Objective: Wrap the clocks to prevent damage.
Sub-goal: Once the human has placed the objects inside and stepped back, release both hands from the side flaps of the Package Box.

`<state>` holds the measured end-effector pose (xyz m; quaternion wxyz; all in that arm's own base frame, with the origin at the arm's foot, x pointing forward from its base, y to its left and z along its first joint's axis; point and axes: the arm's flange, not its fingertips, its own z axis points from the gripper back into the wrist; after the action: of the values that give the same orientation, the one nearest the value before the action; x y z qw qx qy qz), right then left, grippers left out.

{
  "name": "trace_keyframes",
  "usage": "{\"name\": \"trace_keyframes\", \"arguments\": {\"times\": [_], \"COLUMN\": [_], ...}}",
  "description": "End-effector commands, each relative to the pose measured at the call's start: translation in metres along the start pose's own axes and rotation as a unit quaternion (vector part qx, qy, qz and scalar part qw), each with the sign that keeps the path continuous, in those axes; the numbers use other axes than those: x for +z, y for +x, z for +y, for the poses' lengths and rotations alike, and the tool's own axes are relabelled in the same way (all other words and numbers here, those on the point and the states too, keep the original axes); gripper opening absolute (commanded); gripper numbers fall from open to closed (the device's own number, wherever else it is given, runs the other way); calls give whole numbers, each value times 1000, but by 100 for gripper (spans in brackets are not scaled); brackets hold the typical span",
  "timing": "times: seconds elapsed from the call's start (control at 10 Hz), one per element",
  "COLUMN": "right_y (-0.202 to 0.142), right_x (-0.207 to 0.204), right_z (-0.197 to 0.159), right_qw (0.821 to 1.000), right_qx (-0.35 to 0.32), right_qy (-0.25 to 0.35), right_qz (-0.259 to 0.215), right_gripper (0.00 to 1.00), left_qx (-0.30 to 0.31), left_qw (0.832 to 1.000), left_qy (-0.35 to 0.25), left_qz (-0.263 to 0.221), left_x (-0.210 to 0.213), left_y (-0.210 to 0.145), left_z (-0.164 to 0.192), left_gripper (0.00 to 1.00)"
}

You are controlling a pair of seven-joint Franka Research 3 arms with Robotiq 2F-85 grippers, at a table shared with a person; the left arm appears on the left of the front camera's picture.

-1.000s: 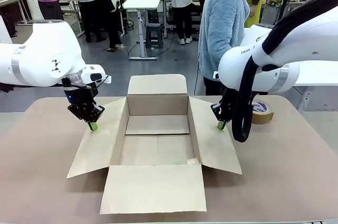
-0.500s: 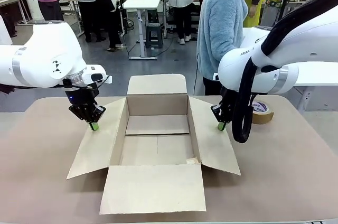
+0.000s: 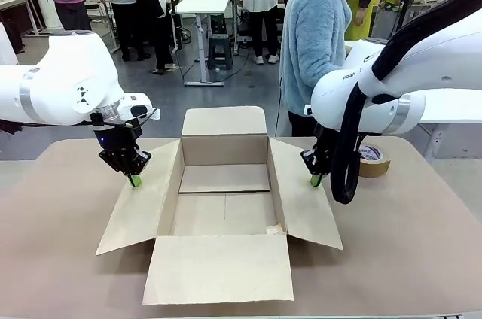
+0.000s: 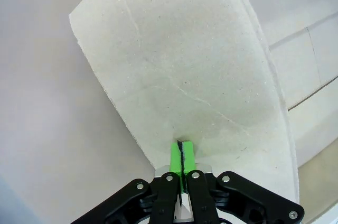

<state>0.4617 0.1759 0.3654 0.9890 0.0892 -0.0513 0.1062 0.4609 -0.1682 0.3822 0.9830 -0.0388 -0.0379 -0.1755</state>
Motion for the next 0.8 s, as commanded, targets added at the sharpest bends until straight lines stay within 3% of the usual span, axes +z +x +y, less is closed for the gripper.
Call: {"name": "trace_keyframes", "arguments": {"times": [0.0, 0.7], "right_y": [-1, -1], "right_x": [1, 1], "right_z": [1, 1], "right_qw": [1000, 1000], "right_qx": [-2, -2], "right_qy": [0, 0], "right_qz": [0, 0], "right_gripper": [1, 1], "left_qx": [0, 0], "left_qw": [1000, 1000], "left_qy": [2, 2], "left_qz": [4, 4], "left_x": [1, 1], "left_y": [0, 0], "left_z": [2, 2], "left_gripper": [0, 0]}}
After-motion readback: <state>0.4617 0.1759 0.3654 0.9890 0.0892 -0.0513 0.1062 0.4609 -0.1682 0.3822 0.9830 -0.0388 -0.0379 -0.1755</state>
